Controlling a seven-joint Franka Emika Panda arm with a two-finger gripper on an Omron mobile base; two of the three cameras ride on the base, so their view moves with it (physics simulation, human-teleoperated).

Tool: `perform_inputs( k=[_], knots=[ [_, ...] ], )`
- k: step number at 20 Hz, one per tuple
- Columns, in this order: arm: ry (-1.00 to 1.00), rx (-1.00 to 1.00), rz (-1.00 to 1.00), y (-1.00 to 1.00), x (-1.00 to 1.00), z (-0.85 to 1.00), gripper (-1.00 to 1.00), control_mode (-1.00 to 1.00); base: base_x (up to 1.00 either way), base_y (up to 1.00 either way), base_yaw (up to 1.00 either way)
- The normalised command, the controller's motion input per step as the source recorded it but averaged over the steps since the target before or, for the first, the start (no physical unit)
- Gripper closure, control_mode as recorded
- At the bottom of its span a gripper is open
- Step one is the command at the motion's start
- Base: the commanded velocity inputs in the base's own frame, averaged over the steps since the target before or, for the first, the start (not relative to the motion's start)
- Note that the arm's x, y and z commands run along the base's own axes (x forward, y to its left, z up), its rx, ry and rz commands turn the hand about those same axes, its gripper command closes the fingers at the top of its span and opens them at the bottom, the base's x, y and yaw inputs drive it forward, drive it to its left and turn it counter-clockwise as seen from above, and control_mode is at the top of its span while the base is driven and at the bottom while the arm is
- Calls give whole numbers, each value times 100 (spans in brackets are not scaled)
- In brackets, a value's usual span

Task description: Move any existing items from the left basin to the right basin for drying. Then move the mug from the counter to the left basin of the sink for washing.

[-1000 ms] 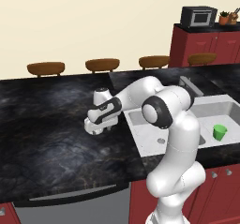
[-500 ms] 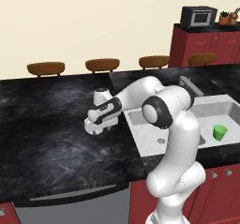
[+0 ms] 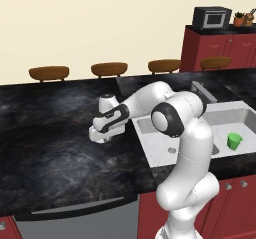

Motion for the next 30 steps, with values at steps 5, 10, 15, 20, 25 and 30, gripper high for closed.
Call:
perform_inputs(
  k=[5,10,15,20,25,30],
  knots=[
    [0,0,0,4,0,0,100,-100,0,0,0],
    [0,0,0,3,0,0,100,-100,0,0,0],
    [-5,0,0,-7,-13,11,100,-100,0,0,0],
    [-7,0,0,-26,-22,38,100,-100,0,0,0],
    [-7,0,-1,-37,-23,30,100,-100,0,0,0],
    [-2,0,-5,-46,-18,23,100,-100,0,0,0]
  ],
)
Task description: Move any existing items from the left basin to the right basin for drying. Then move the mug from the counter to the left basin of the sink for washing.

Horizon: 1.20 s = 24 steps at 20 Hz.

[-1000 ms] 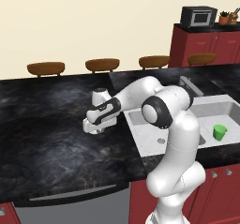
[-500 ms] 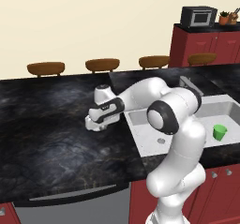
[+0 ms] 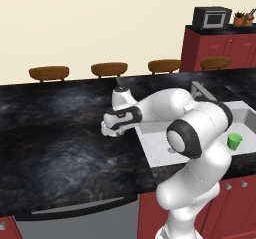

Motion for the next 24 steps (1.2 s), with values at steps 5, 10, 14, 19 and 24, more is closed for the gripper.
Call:
perform_inputs(
  k=[5,10,14,19,24],
  knots=[
    [-2,0,-6,-50,-14,26,100,-100,0,0,0],
    [0,0,-7,-52,-7,28,100,-100,0,0,0],
    [0,0,-6,-51,-5,22,100,-100,0,0,0],
    [0,0,-6,-50,-2,10,100,-100,0,0,0],
    [0,1,-3,-51,-1,3,100,-100,0,0,0]
  ],
)
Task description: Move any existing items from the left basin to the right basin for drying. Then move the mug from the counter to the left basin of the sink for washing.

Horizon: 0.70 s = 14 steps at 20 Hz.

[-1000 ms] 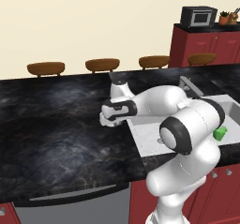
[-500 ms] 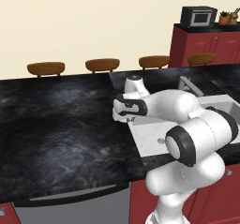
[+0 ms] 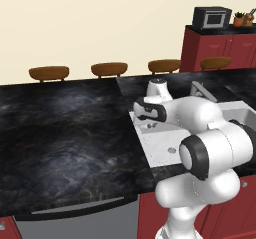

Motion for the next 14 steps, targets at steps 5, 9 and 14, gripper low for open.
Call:
perform_inputs(
  k=[5,9,14],
  knots=[
    [0,2,-2,-52,0,0,100,-100,0,0,0],
    [0,1,-3,-51,0,0,100,-100,0,0,0],
    [0,0,-3,-43,0,-6,100,-100,0,0,0]
  ],
)
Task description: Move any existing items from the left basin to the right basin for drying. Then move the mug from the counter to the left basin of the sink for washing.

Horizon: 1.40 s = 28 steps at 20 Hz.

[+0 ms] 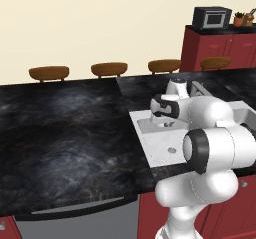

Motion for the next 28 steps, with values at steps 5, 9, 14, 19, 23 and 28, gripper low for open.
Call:
perform_inputs(
  k=[5,9,14,19,23,28],
  knots=[
    [0,0,-1,-18,0,-28,100,-100,0,0,0],
    [0,0,-1,-18,0,-26,100,-100,0,0,0],
    [0,0,-1,-18,0,-21,100,-100,0,0,0],
    [0,0,-1,-18,0,-21,100,-100,0,0,0],
    [0,0,-1,-18,-2,-21,100,-100,0,0,0],
    [0,0,-1,-13,-1,-28,100,-100,0,0,0]
  ],
)
